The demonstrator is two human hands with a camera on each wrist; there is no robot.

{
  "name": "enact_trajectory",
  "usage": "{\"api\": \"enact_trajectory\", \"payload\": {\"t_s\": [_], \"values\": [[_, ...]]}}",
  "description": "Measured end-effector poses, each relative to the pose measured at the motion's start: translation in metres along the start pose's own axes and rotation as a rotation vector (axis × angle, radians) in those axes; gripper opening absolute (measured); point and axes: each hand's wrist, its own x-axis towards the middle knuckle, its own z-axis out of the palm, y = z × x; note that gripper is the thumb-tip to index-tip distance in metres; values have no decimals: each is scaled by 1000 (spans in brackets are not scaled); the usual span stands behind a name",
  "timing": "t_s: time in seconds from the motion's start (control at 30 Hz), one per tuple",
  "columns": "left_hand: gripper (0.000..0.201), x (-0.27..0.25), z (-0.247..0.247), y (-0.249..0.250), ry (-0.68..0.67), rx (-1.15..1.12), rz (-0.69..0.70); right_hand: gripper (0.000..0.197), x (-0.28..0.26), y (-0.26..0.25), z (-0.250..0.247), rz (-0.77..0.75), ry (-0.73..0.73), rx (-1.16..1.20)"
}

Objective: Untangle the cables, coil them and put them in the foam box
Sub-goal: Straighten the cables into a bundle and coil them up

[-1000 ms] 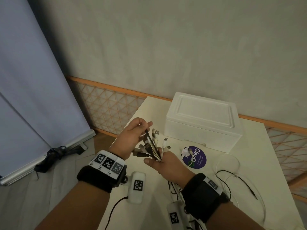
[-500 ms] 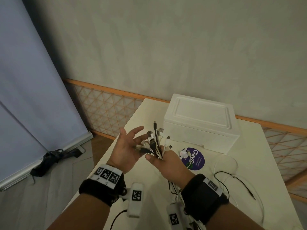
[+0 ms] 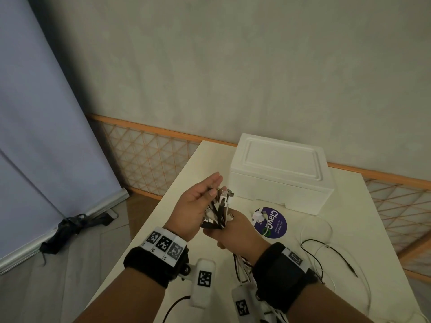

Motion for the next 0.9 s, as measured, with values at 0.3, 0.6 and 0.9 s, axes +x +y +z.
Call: {"api": "enact_trajectory", "payload": {"t_s": [0.3,0.6,0.9], "values": [[35,9,-11,8,60,54,-40,20,14,-9,14,-97,28,-191],[31,18,-24,15,49,149,14,16,19,-23,23,-78,62,-221],[42,21,-19,3,-168,224,189,9,27,-18,14,25,153,-42]]}}
